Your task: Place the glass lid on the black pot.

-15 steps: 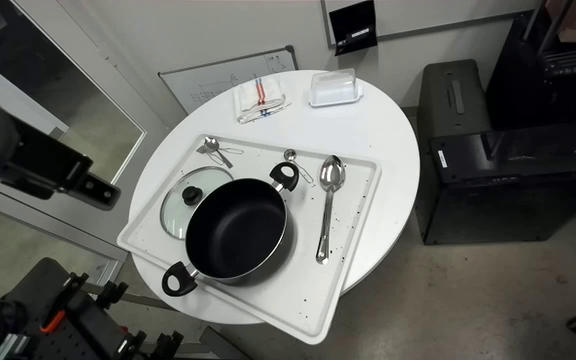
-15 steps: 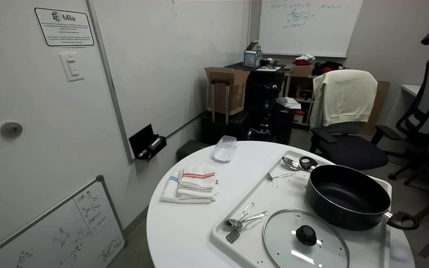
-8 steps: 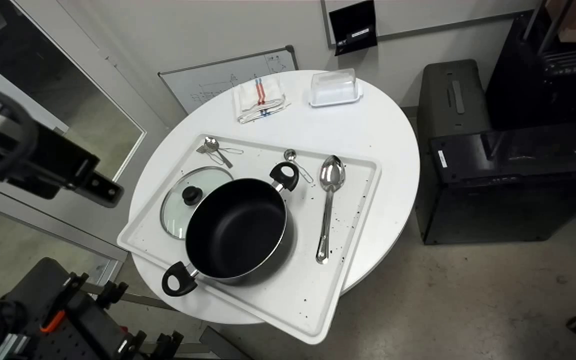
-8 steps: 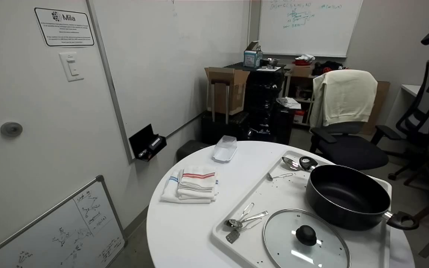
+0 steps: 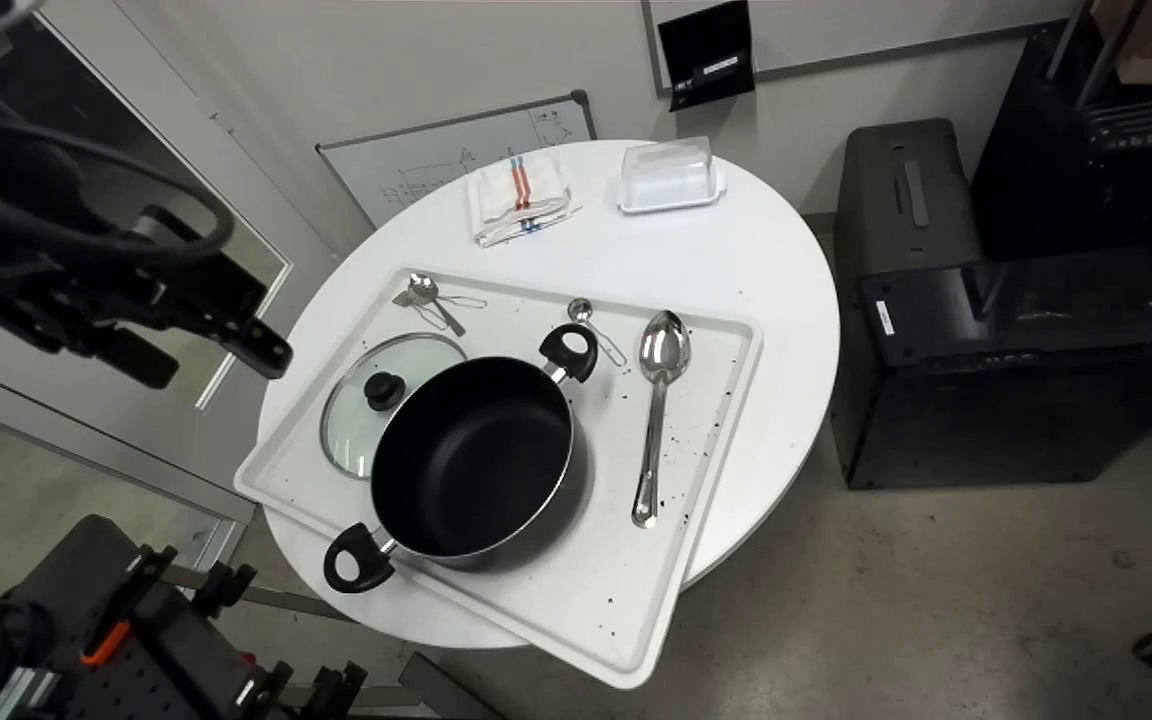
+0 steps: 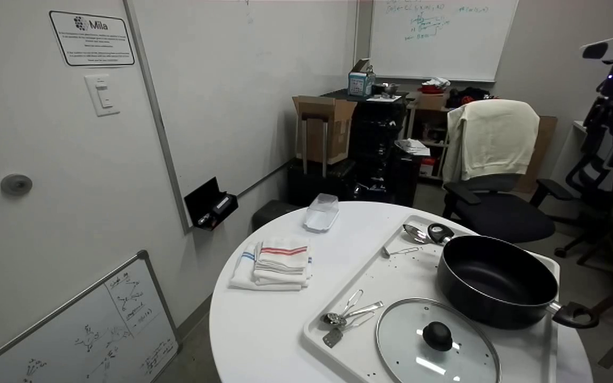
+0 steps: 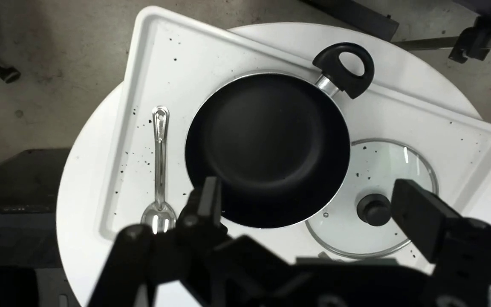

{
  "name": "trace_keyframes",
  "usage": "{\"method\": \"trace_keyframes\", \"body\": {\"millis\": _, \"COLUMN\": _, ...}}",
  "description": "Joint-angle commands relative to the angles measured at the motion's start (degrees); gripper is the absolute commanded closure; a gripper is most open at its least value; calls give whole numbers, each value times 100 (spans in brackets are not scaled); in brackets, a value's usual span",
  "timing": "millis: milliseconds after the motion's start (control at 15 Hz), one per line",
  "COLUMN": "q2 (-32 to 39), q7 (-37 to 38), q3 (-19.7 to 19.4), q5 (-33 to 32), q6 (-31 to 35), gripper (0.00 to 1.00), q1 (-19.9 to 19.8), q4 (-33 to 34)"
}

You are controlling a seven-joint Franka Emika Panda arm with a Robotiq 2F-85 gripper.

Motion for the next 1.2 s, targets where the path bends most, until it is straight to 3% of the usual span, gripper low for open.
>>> {"method": "trace_keyframes", "body": {"millis": 0, "q2": 488, "q7": -132, "q3": 277, "q5": -49, "q6": 525, "gripper": 0, "q1": 98, "q4": 77}}
{"method": "trace_keyframes", "body": {"millis": 733, "q2": 1976, "q7": -1074, "q3": 988, "q5": 166, "q6": 1933, "gripper": 0, "q1": 535, "q4": 295}}
{"method": "trace_keyframes", "body": {"millis": 1133, "q2": 2908, "q7": -1257, "q3": 1532, "q5": -220, "q6": 2268, "gripper": 0, "q1": 521, "q4": 573}}
